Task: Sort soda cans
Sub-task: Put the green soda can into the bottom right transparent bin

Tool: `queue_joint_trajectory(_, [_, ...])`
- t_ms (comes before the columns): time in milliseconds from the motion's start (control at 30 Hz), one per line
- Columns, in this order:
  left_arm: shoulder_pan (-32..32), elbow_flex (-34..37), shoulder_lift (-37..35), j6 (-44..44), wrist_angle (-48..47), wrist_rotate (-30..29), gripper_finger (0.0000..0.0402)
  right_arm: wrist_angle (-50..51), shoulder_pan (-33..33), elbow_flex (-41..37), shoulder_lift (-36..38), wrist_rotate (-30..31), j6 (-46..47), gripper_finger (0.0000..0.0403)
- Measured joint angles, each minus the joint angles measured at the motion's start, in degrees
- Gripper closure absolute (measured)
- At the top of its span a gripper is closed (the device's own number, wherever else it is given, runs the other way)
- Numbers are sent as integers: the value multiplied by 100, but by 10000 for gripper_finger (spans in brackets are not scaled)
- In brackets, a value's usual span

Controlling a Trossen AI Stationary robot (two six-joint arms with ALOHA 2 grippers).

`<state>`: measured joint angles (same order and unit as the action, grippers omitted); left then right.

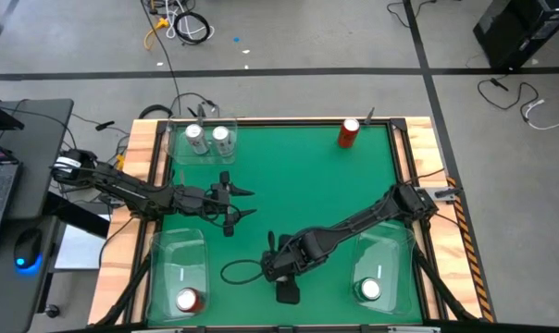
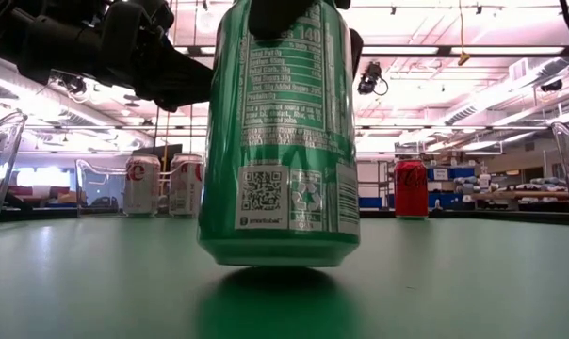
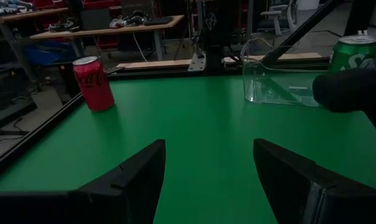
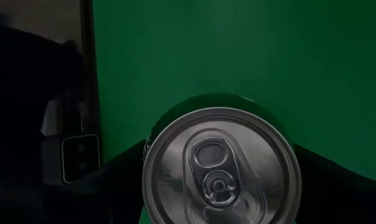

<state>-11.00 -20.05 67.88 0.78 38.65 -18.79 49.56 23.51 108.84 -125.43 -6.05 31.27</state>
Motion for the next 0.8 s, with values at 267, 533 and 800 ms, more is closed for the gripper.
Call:
queue_joint_trajectory(267, [1,0,0,0,-4,0,153,823,-13,580,-42,113,5,106])
queue_joint_trajectory(533, [1,0,0,0,-12,-2,153,3117,-8,2142,-4,1015,535,106])
queue_joint_trajectory(800, [2,2,0,0,-84,-5,153,4044,224,2525,371,1194,1894,106])
